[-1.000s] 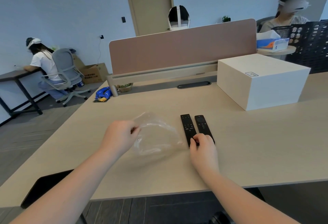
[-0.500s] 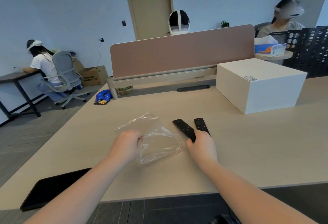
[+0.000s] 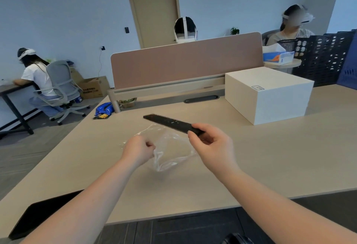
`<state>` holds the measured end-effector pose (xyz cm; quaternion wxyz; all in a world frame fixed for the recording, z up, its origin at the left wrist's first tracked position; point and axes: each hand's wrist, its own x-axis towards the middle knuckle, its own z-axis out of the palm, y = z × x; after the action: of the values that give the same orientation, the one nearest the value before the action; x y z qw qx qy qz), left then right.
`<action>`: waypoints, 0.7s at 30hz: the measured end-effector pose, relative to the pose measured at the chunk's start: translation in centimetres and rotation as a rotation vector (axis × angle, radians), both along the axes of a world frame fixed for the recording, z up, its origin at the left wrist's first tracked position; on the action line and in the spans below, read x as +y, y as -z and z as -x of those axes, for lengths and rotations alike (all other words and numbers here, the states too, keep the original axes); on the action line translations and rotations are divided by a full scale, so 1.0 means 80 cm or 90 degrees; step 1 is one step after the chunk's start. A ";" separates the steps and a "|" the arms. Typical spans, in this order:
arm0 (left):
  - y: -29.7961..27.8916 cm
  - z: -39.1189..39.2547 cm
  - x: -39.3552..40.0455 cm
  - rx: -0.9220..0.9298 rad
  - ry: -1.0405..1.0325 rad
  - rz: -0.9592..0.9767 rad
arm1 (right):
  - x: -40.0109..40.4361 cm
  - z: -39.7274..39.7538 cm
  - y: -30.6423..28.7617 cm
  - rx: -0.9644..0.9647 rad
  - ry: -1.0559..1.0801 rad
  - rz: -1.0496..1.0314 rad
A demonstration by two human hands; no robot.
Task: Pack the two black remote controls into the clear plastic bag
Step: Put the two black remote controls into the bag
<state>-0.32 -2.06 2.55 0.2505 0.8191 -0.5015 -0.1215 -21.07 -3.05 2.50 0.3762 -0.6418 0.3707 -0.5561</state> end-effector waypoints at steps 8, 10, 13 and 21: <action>-0.013 -0.005 0.002 0.031 -0.058 0.088 | -0.006 0.034 0.028 0.050 -0.013 0.067; -0.011 0.001 0.004 0.025 -0.031 0.084 | -0.010 0.032 0.038 0.081 -0.020 0.063; -0.007 0.011 0.004 0.005 0.019 0.075 | -0.015 0.022 0.051 0.121 -0.031 0.051; 0.005 0.028 -0.003 -0.039 0.077 0.072 | -0.023 -0.036 0.083 0.259 -0.042 0.064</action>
<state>-2.58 -2.30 2.12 0.2729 0.7751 -0.5638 -0.0829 -18.19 -4.92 -4.16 0.2792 -0.7704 0.3898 -0.4202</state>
